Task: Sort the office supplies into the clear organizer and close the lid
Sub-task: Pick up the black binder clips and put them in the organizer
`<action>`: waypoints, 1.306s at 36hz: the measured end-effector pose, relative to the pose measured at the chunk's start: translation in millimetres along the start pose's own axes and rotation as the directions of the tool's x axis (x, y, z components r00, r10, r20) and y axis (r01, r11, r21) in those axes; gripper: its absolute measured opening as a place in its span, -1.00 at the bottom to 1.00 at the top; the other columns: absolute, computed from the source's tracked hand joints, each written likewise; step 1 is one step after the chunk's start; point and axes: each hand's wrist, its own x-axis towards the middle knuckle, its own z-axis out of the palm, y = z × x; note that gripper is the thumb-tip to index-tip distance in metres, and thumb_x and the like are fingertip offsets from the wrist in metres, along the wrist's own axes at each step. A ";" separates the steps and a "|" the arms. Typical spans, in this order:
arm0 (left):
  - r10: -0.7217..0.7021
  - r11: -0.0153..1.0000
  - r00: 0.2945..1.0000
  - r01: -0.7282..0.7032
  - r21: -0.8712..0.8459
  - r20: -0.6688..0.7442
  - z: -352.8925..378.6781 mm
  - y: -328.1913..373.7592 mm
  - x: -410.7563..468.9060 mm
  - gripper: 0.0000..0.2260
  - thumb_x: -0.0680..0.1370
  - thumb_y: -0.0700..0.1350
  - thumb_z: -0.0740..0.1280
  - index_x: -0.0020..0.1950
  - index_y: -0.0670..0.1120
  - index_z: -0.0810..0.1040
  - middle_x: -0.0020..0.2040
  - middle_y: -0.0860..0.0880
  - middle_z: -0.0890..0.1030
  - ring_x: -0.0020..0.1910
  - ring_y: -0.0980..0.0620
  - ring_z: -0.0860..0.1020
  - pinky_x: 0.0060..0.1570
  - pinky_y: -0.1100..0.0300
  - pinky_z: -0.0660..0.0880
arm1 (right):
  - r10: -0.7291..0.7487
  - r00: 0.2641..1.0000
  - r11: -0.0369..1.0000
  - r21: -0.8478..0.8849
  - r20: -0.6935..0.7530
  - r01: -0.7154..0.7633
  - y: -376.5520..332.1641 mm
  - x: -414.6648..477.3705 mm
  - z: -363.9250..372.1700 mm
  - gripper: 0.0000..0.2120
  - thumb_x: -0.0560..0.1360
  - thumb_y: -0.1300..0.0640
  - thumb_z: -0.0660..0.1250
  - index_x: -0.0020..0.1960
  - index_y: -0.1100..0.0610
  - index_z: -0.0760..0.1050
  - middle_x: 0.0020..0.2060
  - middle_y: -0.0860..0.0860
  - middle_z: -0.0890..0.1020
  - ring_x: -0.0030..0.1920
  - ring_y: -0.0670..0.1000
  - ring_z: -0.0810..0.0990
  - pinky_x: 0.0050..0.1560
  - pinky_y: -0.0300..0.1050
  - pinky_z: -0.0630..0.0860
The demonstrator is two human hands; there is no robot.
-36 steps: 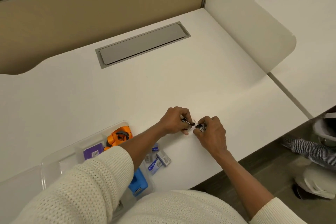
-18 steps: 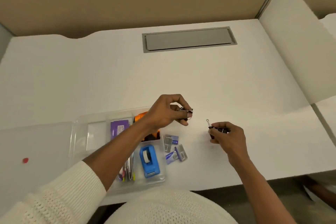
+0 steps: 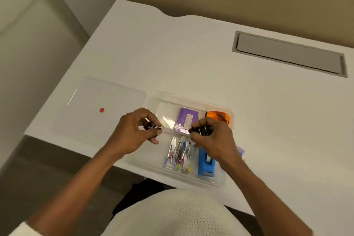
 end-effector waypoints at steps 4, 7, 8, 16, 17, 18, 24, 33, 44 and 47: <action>-0.026 1.000 0.997 0.025 -0.015 -0.079 -8.8 -14.9 -12.3 -0.83 0.47 -0.28 0.62 -0.09 -0.06 0.71 -0.11 -0.01 0.72 -0.19 -0.10 0.76 -0.21 0.04 0.75 | -0.030 0.999 0.996 -0.086 0.045 0.033 -15.4 10.1 43.3 -0.80 0.39 0.17 0.56 -0.01 0.01 0.68 -0.16 -0.04 0.74 -0.27 -0.01 0.75 -0.21 0.01 0.74; -0.072 0.997 0.983 0.067 -0.036 -0.167 -10.5 -18.7 -5.2 -0.86 0.48 -0.25 0.62 -0.07 -0.09 0.71 -0.10 -0.03 0.73 -0.28 -0.05 0.78 -0.18 0.10 0.75 | -0.026 0.999 0.994 -0.108 0.023 0.028 -24.0 17.4 68.9 -0.82 0.40 0.16 0.56 -0.01 0.02 0.67 -0.19 -0.04 0.74 -0.34 -0.06 0.75 -0.25 -0.04 0.73; -0.084 0.996 0.979 0.078 -0.038 -0.185 -11.4 -19.5 -0.8 -0.87 0.49 -0.24 0.62 -0.06 -0.09 0.71 -0.09 -0.05 0.73 -0.29 -0.04 0.78 -0.16 0.10 0.75 | -0.012 1.000 0.994 -0.107 0.018 0.014 -26.2 20.0 76.3 -0.82 0.41 0.16 0.56 0.00 0.03 0.66 -0.19 -0.04 0.74 -0.35 -0.06 0.75 -0.22 -0.02 0.74; 0.070 0.986 0.982 -0.041 0.164 -0.173 -12.0 -14.7 37.3 -0.79 0.49 -0.25 0.61 -0.11 0.03 0.67 0.00 0.01 0.60 -0.28 0.04 0.75 -0.34 0.16 0.71 | -0.036 0.990 0.957 -0.290 -0.138 -0.005 -42.2 38.2 108.2 -0.75 0.46 0.06 0.53 0.12 0.07 0.66 -0.08 -0.03 0.73 -0.21 -0.03 0.74 -0.17 -0.22 0.64; 0.106 0.976 0.983 -0.074 0.203 -0.150 -12.1 -13.9 41.5 -0.75 0.49 -0.27 0.60 -0.13 0.07 0.66 0.00 0.01 0.59 -0.25 0.04 0.73 -0.35 0.18 0.70 | -0.042 0.988 0.952 -0.305 -0.150 -0.005 -44.7 40.9 109.8 -0.74 0.46 0.07 0.53 0.13 0.09 0.66 -0.04 0.00 0.72 -0.17 0.01 0.74 -0.07 -0.09 0.68; 0.139 0.965 0.983 -0.107 0.240 -0.123 -11.9 -13.0 45.5 -0.74 0.50 -0.29 0.58 -0.12 0.08 0.66 -0.01 0.01 0.57 -0.22 0.04 0.72 -0.36 0.20 0.69 | -0.049 0.986 0.947 -0.320 -0.159 -0.004 -47.2 43.2 110.9 -0.73 0.46 0.08 0.53 0.14 0.10 0.66 0.00 0.03 0.70 -0.13 0.05 0.74 0.00 0.01 0.68; 0.241 0.706 0.957 -0.286 0.648 0.161 -11.0 -4.6 63.1 -0.85 0.57 -0.32 0.42 0.09 -0.13 0.62 0.13 -0.08 0.50 -0.11 -0.11 0.59 -0.18 -0.03 0.60 | -0.031 0.992 0.894 -0.447 -0.125 -0.029 -54.9 55.6 114.2 -0.74 0.55 0.11 0.47 0.21 0.16 0.65 0.10 0.11 0.72 -0.02 0.11 0.75 0.07 0.03 0.68; 0.126 0.553 0.913 -0.390 0.736 0.389 -8.1 -4.0 72.0 -0.67 0.56 -0.32 0.42 0.30 -0.17 0.51 0.18 -0.14 0.49 0.07 -0.17 0.55 -0.22 0.04 0.33 | -0.012 0.997 0.861 -0.508 -0.079 -0.030 -61.8 57.2 115.8 -0.67 0.56 0.13 0.48 0.31 0.12 0.60 0.18 0.08 0.72 0.13 0.08 0.71 0.07 -0.15 0.55; 0.165 0.605 0.934 -0.350 0.715 0.318 -28.3 8.4 73.6 -0.75 0.58 -0.19 0.46 0.25 -0.02 0.65 0.20 0.01 0.62 0.13 -0.09 0.60 0.06 0.01 0.57 | -0.068 0.978 0.911 -0.413 -0.197 -0.020 -57.7 42.7 109.7 -0.72 0.56 0.27 0.41 0.26 0.13 0.65 0.17 0.04 0.73 0.12 0.01 0.69 0.14 -0.19 0.55; 0.209 0.594 0.934 -0.356 0.722 0.289 -29.2 13.3 70.8 -0.81 0.59 -0.07 0.45 0.20 0.02 0.65 0.14 0.06 0.65 0.08 -0.08 0.61 0.01 0.03 0.56 | -0.106 0.964 0.923 -0.384 -0.245 0.004 -51.0 30.2 97.5 -0.78 0.53 0.23 0.45 0.16 0.12 0.69 0.08 -0.01 0.75 0.02 -0.05 0.69 0.04 -0.27 0.54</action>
